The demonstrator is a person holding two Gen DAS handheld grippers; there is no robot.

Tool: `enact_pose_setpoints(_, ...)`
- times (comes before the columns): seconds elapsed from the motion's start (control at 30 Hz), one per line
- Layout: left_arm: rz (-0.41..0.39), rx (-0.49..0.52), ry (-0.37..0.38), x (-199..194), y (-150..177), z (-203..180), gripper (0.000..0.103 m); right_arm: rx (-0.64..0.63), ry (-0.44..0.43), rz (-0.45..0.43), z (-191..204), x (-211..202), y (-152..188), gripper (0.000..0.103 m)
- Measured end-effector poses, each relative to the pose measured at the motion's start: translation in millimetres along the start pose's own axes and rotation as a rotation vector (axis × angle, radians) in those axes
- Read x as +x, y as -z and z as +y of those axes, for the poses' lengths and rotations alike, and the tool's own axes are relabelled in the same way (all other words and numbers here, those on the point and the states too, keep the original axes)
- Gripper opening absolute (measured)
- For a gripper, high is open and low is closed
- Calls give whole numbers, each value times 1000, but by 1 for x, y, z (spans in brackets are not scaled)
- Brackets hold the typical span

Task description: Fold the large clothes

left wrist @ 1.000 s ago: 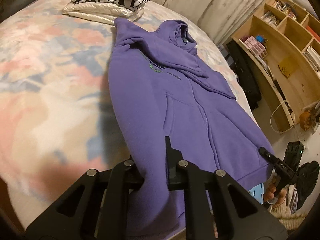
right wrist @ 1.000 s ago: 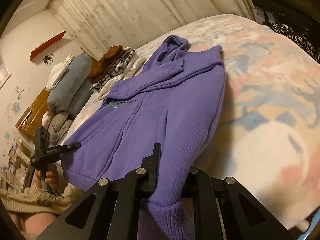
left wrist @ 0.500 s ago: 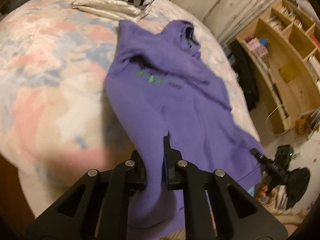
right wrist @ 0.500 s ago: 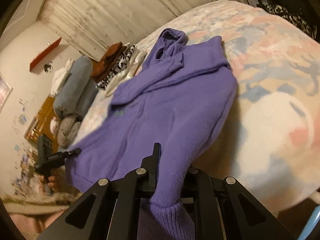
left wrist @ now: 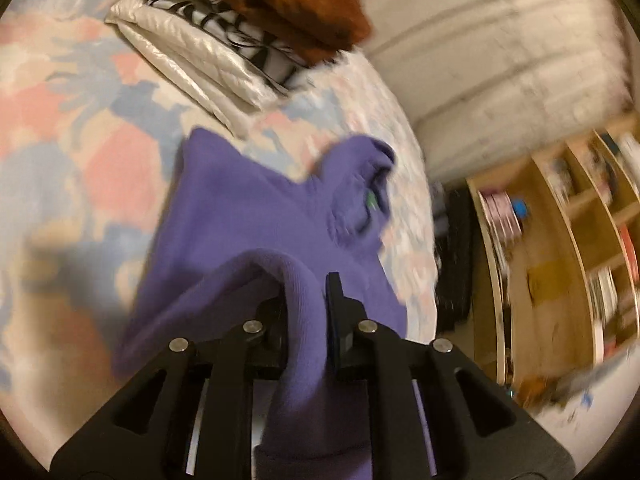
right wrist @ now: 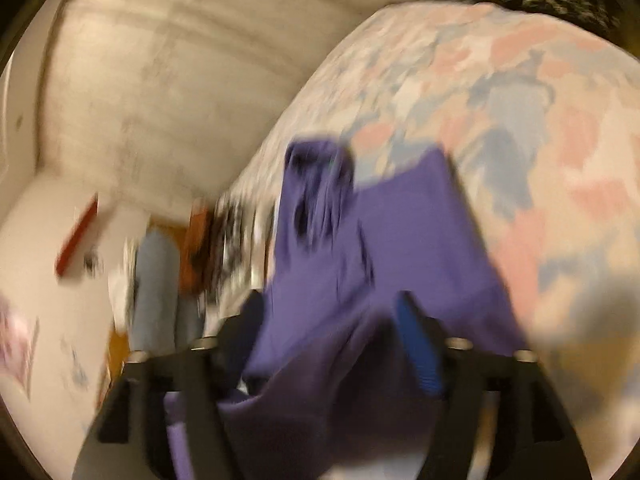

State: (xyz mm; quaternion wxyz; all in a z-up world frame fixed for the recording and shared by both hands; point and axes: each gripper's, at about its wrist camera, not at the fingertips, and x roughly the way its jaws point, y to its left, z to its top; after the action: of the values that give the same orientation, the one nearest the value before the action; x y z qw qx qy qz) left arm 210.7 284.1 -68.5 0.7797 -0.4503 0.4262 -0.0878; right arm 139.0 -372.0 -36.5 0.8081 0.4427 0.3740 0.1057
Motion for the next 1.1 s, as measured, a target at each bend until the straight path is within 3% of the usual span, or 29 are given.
enact_pose_setpoints(0.03,3,-22,-4,12,-11,4,21,18,-5,-29,-1,10,-16,93)
enact_pose_setpoints(0.1,-33,-70,-19,30,-34,14,51,41,9,-56,-4,34,-44,93)
enact_pose_setpoints(0.17,-77,-94,-28,39,-50,24,67,15,56,-50,-5,57,-63,93)
enact_pose_setpoints(0.2,-93,-94,-50,43,-59,27,70,-7,89,-39,-6,70,-69,93)
enact_pose_setpoints(0.3,-84,-43,-143,59,-75,38,70,-80,183,25,-11,111,-78,93)
enact_pose_setpoints(0.4,-52,86,-268,80,-81,34,70,-151,259,78,-17,148,-74,92)
enact_pose_setpoints(0.5,-30,216,-336,99,-81,32,70,-212,334,107,-20,183,-79,90)
enact_pose_setpoints(0.63,-11,364,-390,118,-77,23,69,-293,392,128,-22,217,-80,86)
enact_pose_setpoints(0.7,-11,442,-422,128,-75,15,63,-363,431,144,-14,235,-84,81)
enact_pose_setpoints(0.77,-3,510,-437,137,-71,7,58,-426,459,153,-16,240,-79,72)
enact_pose_setpoints(0.83,-13,572,-478,142,-66,-1,56,-471,463,174,-19,247,-76,51)
enact_pose_setpoints(1.0,6,708,-518,153,-51,-17,56,-561,444,190,-13,236,-68,49)
enact_pose_setpoints(1.1,39,748,-534,168,-45,-22,56,-592,482,217,-13,247,-66,49)
